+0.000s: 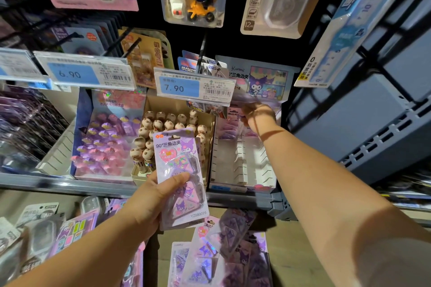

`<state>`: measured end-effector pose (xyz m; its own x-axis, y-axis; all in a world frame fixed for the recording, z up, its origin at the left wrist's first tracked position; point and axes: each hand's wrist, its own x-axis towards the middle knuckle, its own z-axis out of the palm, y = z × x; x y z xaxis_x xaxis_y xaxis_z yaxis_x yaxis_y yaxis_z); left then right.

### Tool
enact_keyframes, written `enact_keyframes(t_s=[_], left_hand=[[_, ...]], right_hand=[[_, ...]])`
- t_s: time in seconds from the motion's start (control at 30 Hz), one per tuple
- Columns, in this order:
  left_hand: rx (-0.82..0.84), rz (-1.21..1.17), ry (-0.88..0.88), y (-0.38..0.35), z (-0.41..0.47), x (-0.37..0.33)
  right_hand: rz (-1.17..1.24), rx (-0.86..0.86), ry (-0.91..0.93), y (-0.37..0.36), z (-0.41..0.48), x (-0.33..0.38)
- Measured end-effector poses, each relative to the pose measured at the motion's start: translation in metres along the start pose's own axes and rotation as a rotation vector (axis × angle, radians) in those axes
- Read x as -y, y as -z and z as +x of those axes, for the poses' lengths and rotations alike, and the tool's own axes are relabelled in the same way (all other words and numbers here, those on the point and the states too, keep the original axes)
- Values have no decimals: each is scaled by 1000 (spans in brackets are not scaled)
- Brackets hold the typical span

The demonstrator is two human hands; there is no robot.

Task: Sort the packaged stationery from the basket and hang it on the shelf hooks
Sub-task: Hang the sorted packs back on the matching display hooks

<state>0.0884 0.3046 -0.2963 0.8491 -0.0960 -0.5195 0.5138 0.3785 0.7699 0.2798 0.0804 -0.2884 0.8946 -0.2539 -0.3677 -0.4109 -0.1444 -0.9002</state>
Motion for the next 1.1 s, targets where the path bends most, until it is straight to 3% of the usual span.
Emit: enact_keyframes(t_s=[0.1, 0.13, 0.17, 0.27, 0.4, 0.5, 0.9, 1.1], left_hand=[[13, -6, 3, -1, 1, 0], [22, -5, 5, -1, 1, 0], [30, -3, 7, -2, 1, 0], [44, -7, 6, -5, 1, -1], [42, 1, 0, -9, 2, -2], [70, 26, 16, -15, 0, -3], [111, 71, -3, -25, -12, 8], [6, 47, 2, -20, -6, 13]], right_hand=[[270, -215, 7, 2, 0, -1], [269, -253, 26, 4, -6, -2], [101, -285, 92, 9, -13, -1], [-160, -137, 195, 7, -35, 0], [-58, 321, 90, 2, -74, 0], [-158, 516, 128, -4, -93, -15], [-344, 590, 215, 1, -103, -17], [-157, 431, 136, 22, -89, -13]])
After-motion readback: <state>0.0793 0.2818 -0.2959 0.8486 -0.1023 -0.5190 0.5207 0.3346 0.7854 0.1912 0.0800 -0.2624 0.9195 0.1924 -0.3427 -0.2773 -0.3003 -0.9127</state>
